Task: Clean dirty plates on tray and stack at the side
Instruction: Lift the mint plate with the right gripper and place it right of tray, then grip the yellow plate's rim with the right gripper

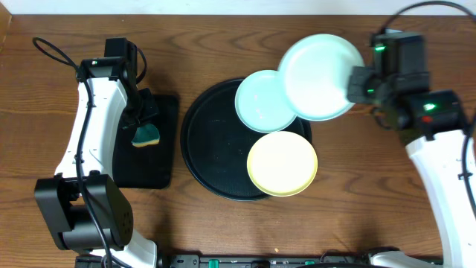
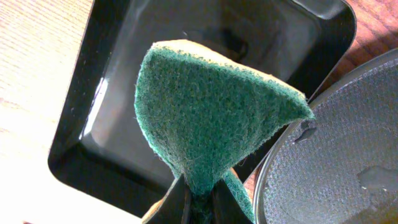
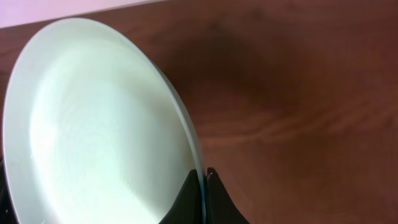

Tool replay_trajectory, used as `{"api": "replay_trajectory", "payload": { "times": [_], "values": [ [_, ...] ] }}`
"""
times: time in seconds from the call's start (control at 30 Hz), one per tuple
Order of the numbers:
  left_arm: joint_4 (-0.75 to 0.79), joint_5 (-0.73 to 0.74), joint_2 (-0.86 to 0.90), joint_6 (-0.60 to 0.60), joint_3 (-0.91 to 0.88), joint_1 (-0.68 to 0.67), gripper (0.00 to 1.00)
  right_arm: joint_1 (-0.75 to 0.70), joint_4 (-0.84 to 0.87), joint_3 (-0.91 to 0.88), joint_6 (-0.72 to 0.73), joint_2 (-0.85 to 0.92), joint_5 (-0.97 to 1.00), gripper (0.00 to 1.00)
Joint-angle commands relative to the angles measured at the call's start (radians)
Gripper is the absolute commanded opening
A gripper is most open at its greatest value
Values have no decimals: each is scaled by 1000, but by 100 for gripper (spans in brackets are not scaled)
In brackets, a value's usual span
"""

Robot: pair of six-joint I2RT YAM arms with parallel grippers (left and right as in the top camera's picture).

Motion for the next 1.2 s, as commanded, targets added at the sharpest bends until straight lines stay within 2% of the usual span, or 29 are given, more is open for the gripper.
{"api": "replay_trajectory", "payload": {
  "times": [0.0,0.23,0.63,0.77,0.97,1.17],
  "values": [
    [-1,3,-16,16,26,3,7,-122,-19,-23,8,27,-143,1],
    [2,16,-16,16,26,3,7,-269,68,-176,-6,98,-136,1],
    [2,16,-16,16,26,3,7,-359,280,-416,-25,148,-127,1],
    [2,16,-16,16,26,3,7,-371,373,-490,-25,156,-10,1],
    [2,16,-16,16,26,3,8,-371,516,-575,-70,204,23,7],
    [3,16,-16,16,26,3,7,-371,488,-564,-69,210,7,26]
  ]
}}
